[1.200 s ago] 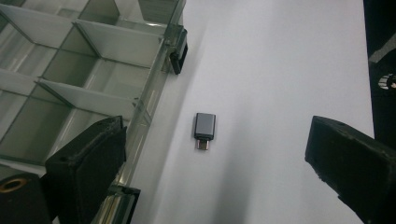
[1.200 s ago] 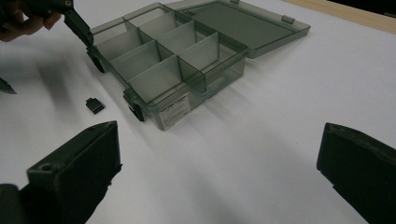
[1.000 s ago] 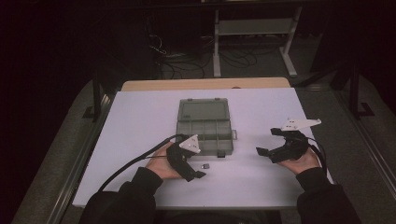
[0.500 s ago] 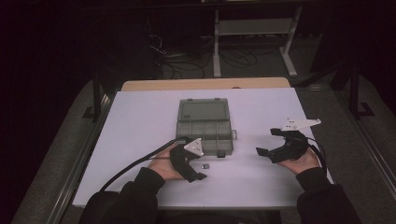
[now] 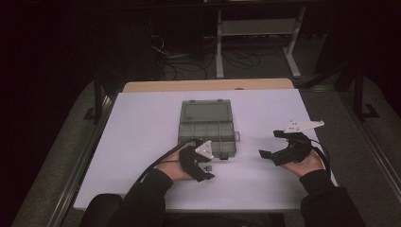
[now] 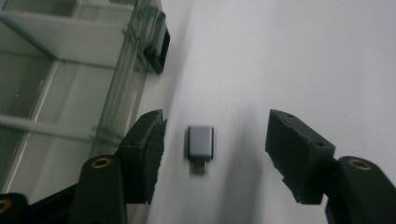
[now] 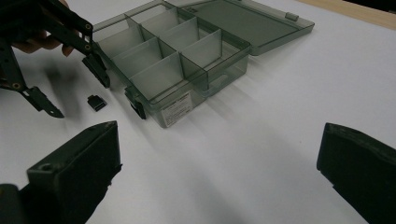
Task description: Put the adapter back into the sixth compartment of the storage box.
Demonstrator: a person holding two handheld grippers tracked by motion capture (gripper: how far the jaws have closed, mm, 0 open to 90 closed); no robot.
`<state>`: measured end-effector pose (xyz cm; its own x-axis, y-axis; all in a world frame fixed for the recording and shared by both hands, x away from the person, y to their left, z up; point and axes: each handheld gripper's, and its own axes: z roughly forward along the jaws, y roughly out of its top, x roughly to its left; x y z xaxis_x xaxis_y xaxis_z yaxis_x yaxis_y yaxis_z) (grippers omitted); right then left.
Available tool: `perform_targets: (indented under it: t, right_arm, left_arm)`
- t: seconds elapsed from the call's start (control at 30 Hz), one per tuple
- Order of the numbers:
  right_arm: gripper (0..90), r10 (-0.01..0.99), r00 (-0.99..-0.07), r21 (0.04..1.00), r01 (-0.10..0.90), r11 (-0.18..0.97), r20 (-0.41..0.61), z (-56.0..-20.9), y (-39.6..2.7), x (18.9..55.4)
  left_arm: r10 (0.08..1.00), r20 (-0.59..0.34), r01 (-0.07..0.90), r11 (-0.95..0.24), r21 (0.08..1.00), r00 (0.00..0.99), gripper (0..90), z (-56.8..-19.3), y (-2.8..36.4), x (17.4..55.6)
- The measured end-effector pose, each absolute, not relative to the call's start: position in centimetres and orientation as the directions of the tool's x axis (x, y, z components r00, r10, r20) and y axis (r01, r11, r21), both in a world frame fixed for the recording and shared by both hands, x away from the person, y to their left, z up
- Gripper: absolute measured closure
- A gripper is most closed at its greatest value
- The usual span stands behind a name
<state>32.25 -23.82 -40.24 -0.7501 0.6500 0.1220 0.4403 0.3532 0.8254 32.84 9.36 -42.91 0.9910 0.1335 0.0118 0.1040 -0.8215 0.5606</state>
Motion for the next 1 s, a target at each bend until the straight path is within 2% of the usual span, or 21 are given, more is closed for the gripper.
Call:
perform_targets:
  t: [0.27,0.4,0.43,0.7,1.0]
  right_arm:
    - [0.0,0.647,-0.753,0.825,0.44,0.354,0.124,-40.24,-23.84,32.24]
    - [0.0,0.647,-0.753,0.825,0.44,0.354,0.124,-40.24,-23.84,32.26]
    - [0.0,0.646,-0.753,0.824,0.441,0.356,0.124,-40.26,-23.81,32.26]
    - [0.0,0.645,-0.754,0.824,0.441,0.356,0.125,-40.26,-23.83,32.26]
    - [0.0,0.648,-0.752,0.825,0.44,0.356,0.122,-40.23,-23.86,32.26]
  left_arm:
    - [0.144,0.009,0.115,-0.828,0.549,0.99,44.4,-43.1,9.47,33.19]
    - [0.139,-0.005,0.119,-0.828,0.548,0.99,49.4,-43.1,9.64,33.42]
    - [0.139,-0.007,0.12,-0.828,0.548,0.99,55.6,-43.13,9.66,33.47]
    - [0.14,-0.002,0.119,-0.836,0.536,0.99,68.5,-43.37,9.68,33.71]
    - [0.147,0.006,0.121,-0.836,0.535,0.989,75.8,-43.34,9.71,33.76]
